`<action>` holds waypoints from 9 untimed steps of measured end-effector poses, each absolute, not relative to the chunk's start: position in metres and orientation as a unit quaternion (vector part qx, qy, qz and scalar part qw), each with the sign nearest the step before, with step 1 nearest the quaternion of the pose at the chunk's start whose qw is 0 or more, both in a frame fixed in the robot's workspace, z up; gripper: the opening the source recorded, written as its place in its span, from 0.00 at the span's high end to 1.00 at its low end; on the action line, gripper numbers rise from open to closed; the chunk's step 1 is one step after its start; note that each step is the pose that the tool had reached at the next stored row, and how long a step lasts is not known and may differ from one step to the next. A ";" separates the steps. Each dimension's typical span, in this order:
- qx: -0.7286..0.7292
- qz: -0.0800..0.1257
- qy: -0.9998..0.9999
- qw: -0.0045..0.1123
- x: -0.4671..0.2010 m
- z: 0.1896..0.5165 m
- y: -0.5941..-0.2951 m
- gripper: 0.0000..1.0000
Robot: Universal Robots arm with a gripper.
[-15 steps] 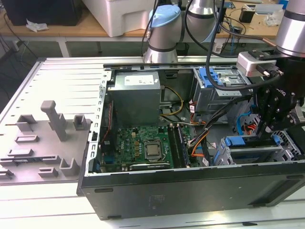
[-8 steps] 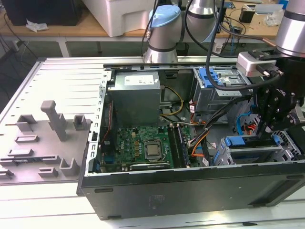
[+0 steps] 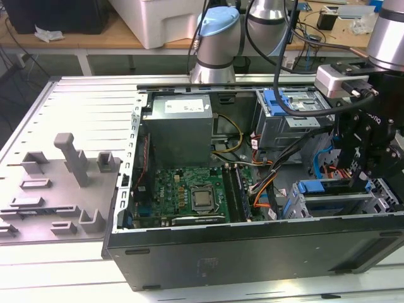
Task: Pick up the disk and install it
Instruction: 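Insert the first disk wire, then insert the second disk wire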
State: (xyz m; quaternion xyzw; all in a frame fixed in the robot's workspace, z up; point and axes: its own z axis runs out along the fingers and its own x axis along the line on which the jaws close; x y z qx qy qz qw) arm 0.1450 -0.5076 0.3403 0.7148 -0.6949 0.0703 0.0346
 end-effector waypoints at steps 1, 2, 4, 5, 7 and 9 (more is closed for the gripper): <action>0.715 0.070 -0.695 0.035 0.145 0.340 -0.508 0.52; 0.715 0.070 -0.695 0.035 0.145 0.340 -0.508 0.52; 0.715 0.070 -0.695 0.035 0.145 0.340 -0.508 0.52; 0.715 0.070 -0.695 0.035 0.145 0.340 -0.508 0.52; 0.715 0.070 -0.695 0.035 0.145 0.340 -0.508 0.52; 0.715 0.070 -0.695 0.035 0.145 0.340 -0.508 0.52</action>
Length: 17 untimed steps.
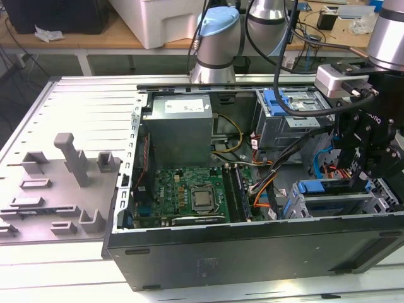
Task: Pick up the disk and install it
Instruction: 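Insert the second disk wire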
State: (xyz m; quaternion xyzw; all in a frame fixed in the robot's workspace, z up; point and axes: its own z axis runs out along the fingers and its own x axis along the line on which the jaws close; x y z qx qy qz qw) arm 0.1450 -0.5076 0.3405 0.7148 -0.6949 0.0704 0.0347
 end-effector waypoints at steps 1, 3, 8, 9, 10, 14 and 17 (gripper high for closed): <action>0.715 0.070 -0.695 0.035 0.145 0.340 -0.508 0.52; 0.715 0.070 -0.695 0.035 0.145 0.340 -0.508 0.52; 0.715 0.070 -0.695 0.035 0.145 0.341 -0.508 0.52; 0.715 0.070 -0.695 0.035 0.145 0.343 -0.508 0.52; 0.715 0.070 -0.695 0.035 0.145 0.344 -0.508 0.52; 0.715 0.070 -0.695 0.035 0.145 0.355 -0.508 0.52; 0.715 0.070 -0.695 0.035 0.145 0.360 -0.508 0.52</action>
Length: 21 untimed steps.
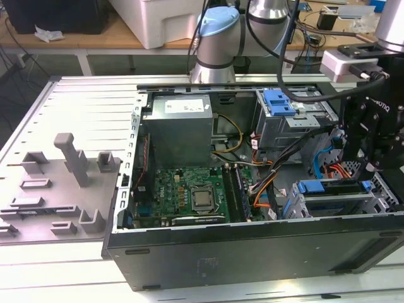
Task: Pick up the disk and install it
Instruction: 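Insert the second disk wire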
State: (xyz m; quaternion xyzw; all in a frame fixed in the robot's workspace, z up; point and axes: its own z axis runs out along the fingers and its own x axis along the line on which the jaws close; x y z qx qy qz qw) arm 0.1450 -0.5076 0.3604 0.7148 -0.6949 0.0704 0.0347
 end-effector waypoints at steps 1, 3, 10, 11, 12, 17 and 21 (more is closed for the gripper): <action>0.715 0.070 -0.695 0.035 0.145 0.361 -0.508 0.52; 0.715 0.070 -0.695 0.035 0.145 0.363 -0.507 0.52; 0.714 0.083 -0.694 0.048 0.145 0.375 -0.495 0.52; 0.713 0.087 -0.693 0.053 0.145 0.377 -0.494 0.52; 0.713 0.091 -0.693 0.056 0.145 0.379 -0.493 0.52; 0.712 0.104 -0.691 0.070 0.145 0.383 -0.481 0.52; 0.711 0.109 -0.691 0.075 0.145 0.383 -0.471 0.52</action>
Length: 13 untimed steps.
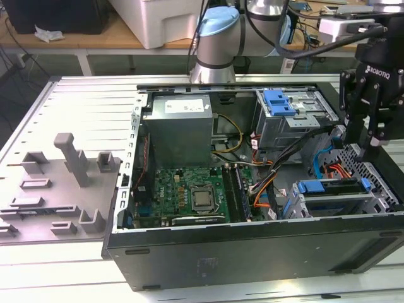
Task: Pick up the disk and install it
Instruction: 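Insert the second disk wire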
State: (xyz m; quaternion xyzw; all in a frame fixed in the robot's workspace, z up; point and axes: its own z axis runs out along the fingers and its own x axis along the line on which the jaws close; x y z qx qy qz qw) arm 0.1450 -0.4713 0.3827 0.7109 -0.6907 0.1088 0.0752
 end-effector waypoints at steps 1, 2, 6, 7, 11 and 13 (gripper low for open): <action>0.711 0.110 -0.691 0.076 0.145 0.383 -0.469 0.52; 0.711 0.111 -0.690 0.077 0.145 0.383 -0.466 0.52; 0.710 0.119 -0.689 0.085 0.145 0.383 -0.454 0.52; 0.709 0.121 -0.689 0.088 0.144 0.383 -0.452 0.52; 0.709 0.126 -0.688 0.093 0.142 0.383 -0.451 0.52; 0.708 0.127 -0.688 0.094 0.140 0.383 -0.449 0.52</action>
